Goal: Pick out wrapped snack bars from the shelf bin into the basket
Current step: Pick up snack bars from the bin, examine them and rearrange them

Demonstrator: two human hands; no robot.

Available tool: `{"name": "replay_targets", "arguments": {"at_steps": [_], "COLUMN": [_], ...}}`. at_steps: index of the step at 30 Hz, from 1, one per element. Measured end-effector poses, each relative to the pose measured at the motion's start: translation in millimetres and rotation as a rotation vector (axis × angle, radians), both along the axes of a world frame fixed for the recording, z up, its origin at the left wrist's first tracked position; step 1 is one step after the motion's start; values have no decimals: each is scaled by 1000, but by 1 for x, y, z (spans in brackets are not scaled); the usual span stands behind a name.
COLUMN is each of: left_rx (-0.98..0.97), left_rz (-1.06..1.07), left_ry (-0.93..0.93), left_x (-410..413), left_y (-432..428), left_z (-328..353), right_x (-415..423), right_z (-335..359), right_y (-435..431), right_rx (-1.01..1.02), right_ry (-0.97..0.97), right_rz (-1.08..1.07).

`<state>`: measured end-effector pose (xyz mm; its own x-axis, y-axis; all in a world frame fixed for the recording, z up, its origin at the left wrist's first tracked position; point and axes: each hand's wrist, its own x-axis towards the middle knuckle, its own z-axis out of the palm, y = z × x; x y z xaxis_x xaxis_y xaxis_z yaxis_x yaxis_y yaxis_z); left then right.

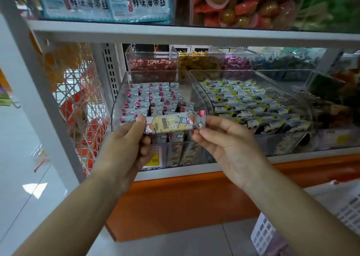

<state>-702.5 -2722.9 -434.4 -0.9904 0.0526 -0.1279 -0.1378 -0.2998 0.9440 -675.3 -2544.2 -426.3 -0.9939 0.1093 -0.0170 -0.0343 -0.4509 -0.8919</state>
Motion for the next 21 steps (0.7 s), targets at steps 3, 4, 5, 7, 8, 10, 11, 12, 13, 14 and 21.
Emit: {"name": "replay_targets", "arguments": {"at_steps": [3, 4, 5, 7, 8, 10, 11, 12, 13, 14, 21], "left_rx": [170, 205, 227, 240, 233, 194, 174, 162, 158, 158, 62], "left_rz": [-38, -64, -89, -129, -144, -160, -162, -161, -157, -150, -127], "left_ry": [-8, -2, 7, 31, 49, 93, 112, 122, 127, 127, 126], "left_x": [-1, -2, -2, -2, -1, 0, 1, 2, 2, 2, 5], "left_y": [3, 5, 6, 7, 7, 8, 8, 8, 8, 8, 8], "left_z": [-1, -1, -1, -1, 0, 0, 0, 0, -1, -1, 1], "right_x": [-3, -5, -6, -8, -8, -9, -9, -9, -9, -9, -8], "right_z": [2, 3, 3, 4, 4, 3, 3, 2, 2, 2, 1], "right_y": [3, 5, 5, 7, 8, 8, 8, 8, 8, 8, 8], "right_rx": [-85, -111, -135, -175, -189, -197, -193, -188, -184, -181, -4], "right_ry": [-26, -38, -49, -73, -85, -104, -109, -113, -114, -114, -77], "right_rz": [-27, -39, -50, -70, -81, -87, -88, -93, -102, -108, -112]}}
